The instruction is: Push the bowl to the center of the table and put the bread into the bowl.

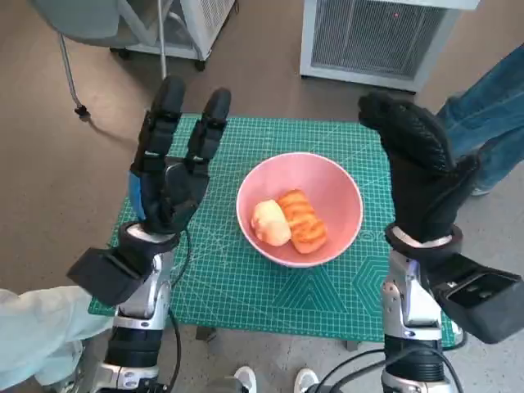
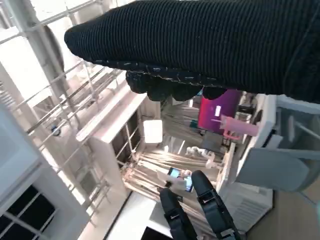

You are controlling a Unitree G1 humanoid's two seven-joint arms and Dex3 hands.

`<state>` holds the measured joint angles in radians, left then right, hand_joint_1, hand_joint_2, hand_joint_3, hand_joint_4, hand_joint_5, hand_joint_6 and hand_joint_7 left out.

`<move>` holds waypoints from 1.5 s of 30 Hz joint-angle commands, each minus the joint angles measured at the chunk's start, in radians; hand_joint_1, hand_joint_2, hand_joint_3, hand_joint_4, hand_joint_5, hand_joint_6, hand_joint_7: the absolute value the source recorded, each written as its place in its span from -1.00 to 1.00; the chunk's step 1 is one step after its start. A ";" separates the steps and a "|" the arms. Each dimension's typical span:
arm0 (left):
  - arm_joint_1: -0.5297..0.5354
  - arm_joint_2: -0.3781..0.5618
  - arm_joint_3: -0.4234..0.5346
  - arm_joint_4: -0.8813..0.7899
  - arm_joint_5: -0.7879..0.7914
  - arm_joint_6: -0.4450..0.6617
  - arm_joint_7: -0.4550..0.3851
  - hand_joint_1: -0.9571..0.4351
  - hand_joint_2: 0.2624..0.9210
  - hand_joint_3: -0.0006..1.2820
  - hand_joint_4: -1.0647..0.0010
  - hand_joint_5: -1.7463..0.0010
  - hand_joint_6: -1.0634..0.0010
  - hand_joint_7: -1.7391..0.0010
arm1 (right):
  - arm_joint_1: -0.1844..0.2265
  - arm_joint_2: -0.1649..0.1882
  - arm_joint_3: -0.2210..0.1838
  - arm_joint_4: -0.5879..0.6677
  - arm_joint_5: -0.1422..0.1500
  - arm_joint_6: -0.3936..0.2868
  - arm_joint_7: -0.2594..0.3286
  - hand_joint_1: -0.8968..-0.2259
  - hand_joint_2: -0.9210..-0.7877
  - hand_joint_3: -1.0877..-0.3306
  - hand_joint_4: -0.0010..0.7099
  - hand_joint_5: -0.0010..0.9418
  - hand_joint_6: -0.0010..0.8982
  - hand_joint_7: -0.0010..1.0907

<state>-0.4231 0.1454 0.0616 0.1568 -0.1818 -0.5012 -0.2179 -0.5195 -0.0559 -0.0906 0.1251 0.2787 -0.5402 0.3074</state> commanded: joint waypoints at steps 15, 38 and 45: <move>-0.015 -0.059 0.033 -0.033 0.001 -0.062 0.047 0.32 1.00 -0.60 0.31 0.98 0.30 0.90 | -0.036 -0.021 0.012 -0.001 -0.042 0.009 -0.011 -0.10 -1.00 -0.18 -0.20 -0.92 -1.00 0.37; 0.007 -0.084 0.023 -0.069 -0.006 -0.010 0.029 0.38 1.00 -0.61 0.22 0.97 0.21 0.89 | -0.013 -0.031 0.011 -0.047 -0.058 0.038 -0.026 -0.15 -1.00 -0.16 -0.22 -0.92 -1.00 0.35; 0.013 -0.085 0.016 -0.080 0.022 -0.019 0.039 0.36 1.00 -0.60 0.22 0.98 0.20 0.90 | -0.007 -0.041 0.003 -0.064 -0.040 0.064 -0.019 -0.14 -1.00 -0.16 -0.23 -0.92 -1.00 0.35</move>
<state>-0.4206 0.0658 0.0855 0.0954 -0.1702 -0.5113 -0.1865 -0.5504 -0.0823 -0.0812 0.0686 0.2335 -0.5003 0.2891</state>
